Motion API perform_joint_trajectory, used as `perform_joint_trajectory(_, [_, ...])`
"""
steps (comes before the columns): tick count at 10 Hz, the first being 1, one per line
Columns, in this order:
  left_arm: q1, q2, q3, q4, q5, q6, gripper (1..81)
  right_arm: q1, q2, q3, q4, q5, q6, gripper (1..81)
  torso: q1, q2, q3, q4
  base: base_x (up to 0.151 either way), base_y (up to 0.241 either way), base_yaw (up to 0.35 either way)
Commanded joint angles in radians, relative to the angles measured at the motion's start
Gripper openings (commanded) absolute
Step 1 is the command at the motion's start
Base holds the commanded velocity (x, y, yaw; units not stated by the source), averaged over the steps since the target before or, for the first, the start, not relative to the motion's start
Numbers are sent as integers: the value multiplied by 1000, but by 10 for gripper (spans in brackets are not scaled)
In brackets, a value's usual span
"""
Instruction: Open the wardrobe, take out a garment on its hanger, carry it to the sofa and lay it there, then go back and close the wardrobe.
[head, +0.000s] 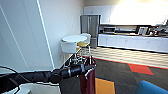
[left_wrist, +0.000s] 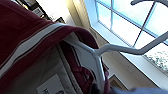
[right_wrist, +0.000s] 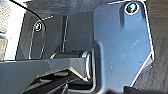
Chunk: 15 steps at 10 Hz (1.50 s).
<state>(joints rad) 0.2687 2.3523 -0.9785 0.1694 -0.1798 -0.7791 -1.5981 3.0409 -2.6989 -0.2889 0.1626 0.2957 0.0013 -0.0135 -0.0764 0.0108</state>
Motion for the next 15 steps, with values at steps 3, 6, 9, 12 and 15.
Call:
perform_joint_trajectory(3, [-173, 3, 47, 56, -99, 32, 10, 28, 0, -4, -1, -41, 0, 811, 0, 0, 0, 0, 0, 0, -281])
perform_joint_trajectory(6, [-173, 3, 47, 59, -99, 32, 10, 32, 6, -4, -1, -46, 0, 811, 0, 0, 0, 0, 0, 0, -281])
perform_joint_trajectory(9, [-173, 7, 49, 67, -99, 32, 10, 32, 8, -4, -3, -46, -1, 811, 0, 0, 0, 0, 0, 0, -282])
perform_joint_trajectory(12, [-173, 10, 49, 67, -99, 31, 10, 31, 9, -4, -3, -46, -1, 811, 0, 0, 0, 0, 0, 0, -283])
perform_joint_trajectory(15, [-171, 19, 53, 68, -98, 31, 10, 31, 8, -7, -3, -48, -1, 811, 0, 0, 0, 0, 0, 0, -284])
